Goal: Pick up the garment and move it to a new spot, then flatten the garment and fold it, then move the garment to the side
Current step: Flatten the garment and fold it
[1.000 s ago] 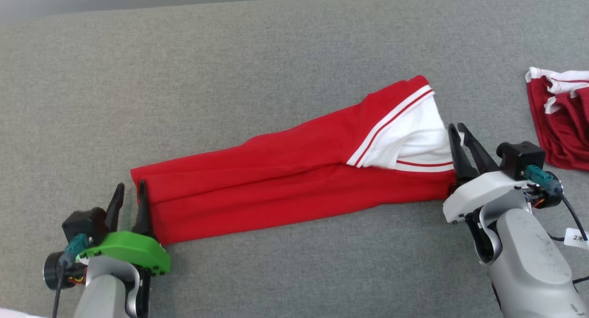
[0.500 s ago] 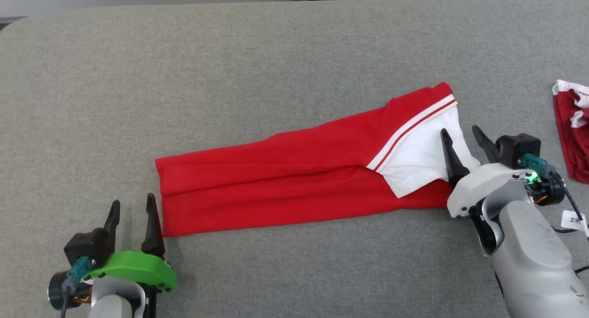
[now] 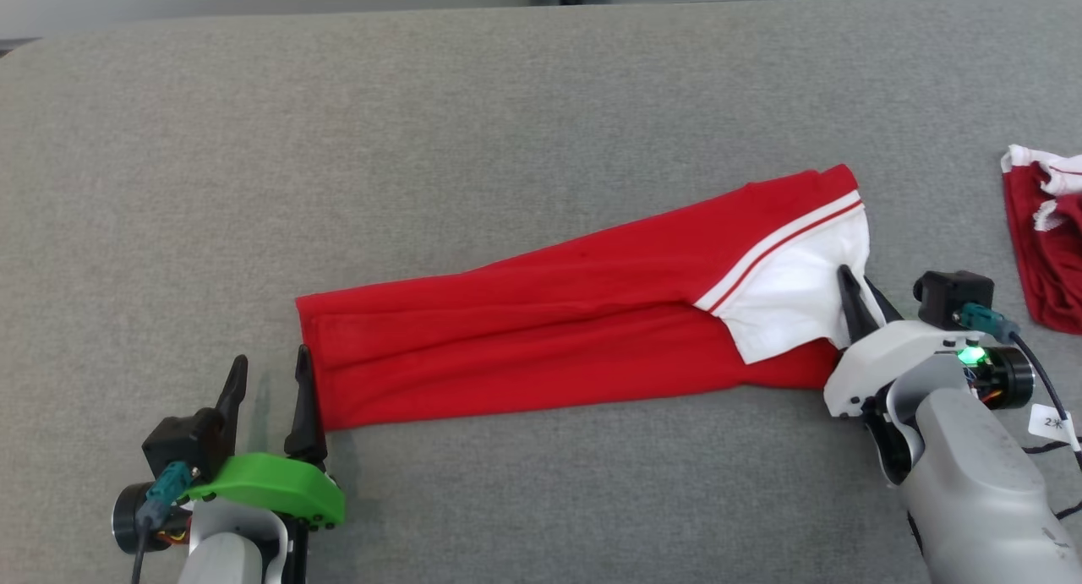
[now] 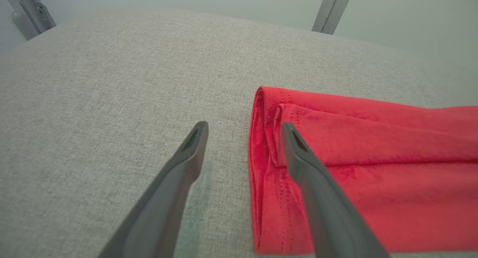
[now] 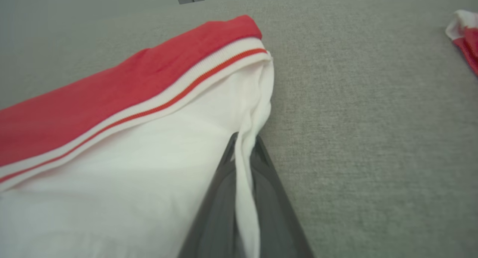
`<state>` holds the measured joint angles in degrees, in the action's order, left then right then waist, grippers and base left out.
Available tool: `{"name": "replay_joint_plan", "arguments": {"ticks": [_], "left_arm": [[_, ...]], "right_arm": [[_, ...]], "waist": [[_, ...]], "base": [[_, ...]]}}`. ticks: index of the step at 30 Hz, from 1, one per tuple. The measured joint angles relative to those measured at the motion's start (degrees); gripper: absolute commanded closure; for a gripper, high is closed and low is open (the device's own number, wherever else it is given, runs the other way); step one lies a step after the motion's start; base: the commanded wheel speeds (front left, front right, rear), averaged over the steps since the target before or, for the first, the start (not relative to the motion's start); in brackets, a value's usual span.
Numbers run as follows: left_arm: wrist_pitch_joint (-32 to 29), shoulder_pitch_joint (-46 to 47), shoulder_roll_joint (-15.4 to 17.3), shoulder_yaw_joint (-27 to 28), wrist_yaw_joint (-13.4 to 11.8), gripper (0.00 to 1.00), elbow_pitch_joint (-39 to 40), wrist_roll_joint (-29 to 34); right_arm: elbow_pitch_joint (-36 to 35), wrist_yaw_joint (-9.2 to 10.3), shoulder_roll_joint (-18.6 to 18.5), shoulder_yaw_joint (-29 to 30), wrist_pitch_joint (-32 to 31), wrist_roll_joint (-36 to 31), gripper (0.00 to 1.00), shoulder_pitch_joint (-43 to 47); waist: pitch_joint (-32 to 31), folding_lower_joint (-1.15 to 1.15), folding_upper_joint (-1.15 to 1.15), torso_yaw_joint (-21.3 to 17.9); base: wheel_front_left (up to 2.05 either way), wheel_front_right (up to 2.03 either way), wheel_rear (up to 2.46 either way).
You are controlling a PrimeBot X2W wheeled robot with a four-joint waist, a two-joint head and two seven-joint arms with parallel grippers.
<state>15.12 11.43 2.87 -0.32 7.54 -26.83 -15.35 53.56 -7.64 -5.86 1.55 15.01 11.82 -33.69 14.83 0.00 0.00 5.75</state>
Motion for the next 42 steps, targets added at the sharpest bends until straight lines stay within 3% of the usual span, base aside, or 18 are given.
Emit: {"name": "replay_joint_plan", "arguments": {"ticks": [11, 21, 31, 42], "left_arm": [[0.0, -1.83, -0.04, -1.97, 0.0, 0.0, 0.9, 0.19], [0.0, -1.85, -0.11, -3.19, 0.0, 0.0, 0.12, 0.01], [0.01, -2.24, -0.1, -3.48, -0.2, 0.0, -1.33, -0.29], [0.0, -2.21, -0.07, -5.97, -0.57, 0.0, -1.93, -2.33]], "right_arm": [[-8.72, 0.09, -1.26, 2.72, 0.05, -0.9, 1.0, 6.44], [-17.69, 0.11, -0.41, -1.7, 0.04, 0.68, 1.0, 8.16], [-27.31, 0.12, 2.4, -18.17, 0.05, 11.88, 1.0, 6.97], [-25.75, 0.12, 3.08, -37.91, -0.86, 26.35, 1.0, 0.93]], "waist": [[-1.67, 0.0, 0.0, -8.88], [-3.62, 0.0, 0.0, -15.63], [-4.6, 0.0, 0.0, -11.16], [-4.07, 0.0, 0.0, -2.12]], "base": [[0.0, 0.0, 0.0], [0.0, 0.0, 0.0], [0.0, 0.0, 0.0], [0.0, 0.0, 0.0]]}}
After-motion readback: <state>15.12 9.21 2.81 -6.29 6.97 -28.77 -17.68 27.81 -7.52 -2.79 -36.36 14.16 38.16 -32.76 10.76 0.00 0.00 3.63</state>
